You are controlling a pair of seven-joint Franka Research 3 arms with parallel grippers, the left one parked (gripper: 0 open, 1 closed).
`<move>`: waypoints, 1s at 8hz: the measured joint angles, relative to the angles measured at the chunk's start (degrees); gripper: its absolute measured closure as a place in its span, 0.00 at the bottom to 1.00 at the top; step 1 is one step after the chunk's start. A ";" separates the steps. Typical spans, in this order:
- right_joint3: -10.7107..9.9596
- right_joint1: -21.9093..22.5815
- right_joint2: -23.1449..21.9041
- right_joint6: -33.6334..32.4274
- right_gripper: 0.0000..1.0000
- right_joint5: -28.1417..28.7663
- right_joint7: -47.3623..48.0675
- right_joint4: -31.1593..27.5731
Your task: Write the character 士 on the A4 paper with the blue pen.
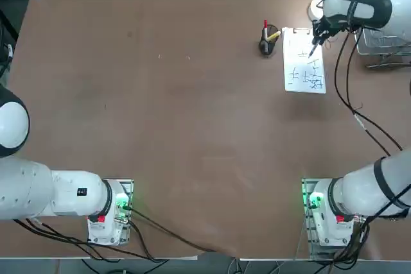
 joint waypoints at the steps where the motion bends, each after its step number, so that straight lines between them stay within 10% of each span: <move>1: 0.02 0.00 -0.10 1.15 0.79 0.00 0.25 -1.48; 8: 0.08 0.00 -0.13 2.39 0.79 0.00 0.45 -2.90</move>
